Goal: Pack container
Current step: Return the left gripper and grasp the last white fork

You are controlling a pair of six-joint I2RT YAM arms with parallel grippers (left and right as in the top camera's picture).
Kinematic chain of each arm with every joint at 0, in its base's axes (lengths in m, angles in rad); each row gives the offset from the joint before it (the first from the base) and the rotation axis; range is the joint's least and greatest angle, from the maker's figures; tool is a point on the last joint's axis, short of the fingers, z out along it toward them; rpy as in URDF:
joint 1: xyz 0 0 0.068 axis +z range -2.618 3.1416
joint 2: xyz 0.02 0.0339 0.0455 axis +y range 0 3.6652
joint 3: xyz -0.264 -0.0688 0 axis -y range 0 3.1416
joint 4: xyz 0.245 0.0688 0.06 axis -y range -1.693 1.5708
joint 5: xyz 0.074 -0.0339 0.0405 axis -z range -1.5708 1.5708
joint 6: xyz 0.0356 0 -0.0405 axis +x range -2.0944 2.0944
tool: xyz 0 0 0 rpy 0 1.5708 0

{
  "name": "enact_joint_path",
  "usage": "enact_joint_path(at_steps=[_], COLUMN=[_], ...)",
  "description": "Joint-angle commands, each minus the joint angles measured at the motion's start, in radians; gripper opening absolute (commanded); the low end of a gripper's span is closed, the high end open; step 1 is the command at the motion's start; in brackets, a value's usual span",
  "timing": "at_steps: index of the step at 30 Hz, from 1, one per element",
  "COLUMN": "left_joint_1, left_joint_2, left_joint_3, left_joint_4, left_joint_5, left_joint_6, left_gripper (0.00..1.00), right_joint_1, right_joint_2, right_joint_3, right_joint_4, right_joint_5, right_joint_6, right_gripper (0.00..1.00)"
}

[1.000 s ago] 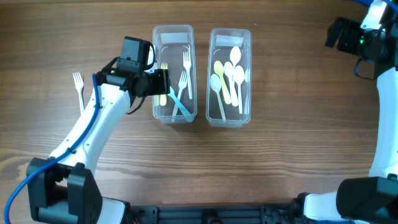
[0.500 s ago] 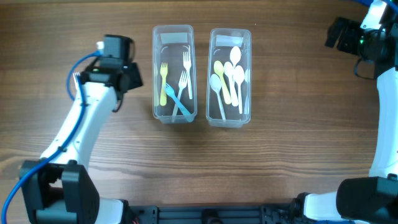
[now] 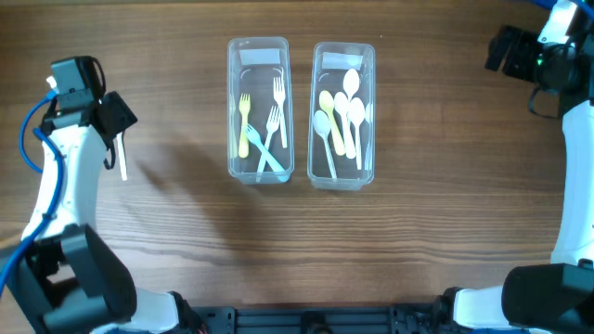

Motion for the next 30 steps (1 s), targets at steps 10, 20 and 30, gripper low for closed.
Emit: enact_joint_path(at_steps=[10,20,30], left_joint_1=[0.022,0.059,0.085], left_joint_2=[0.258,0.342,0.342], left_joint_3=[-0.008,-0.008,-0.008], left_joint_4=[0.061,0.113,0.125], left_joint_5=[0.095,0.157,0.219], left_joint_6=[0.132,0.158,0.184], left_gripper=[0.73,0.72,0.41], right_joint_1=[0.003,0.003,0.003], right_joint_2=[0.005,0.005,0.005], right_joint_3=[0.001,0.001,0.001], right_joint_4=[0.003,0.003,0.003], right_joint_5=[-0.004,-0.004,-0.004], right_joint_6=[-0.010,-0.010,-0.010], right_gripper=[1.00,1.00,1.00])
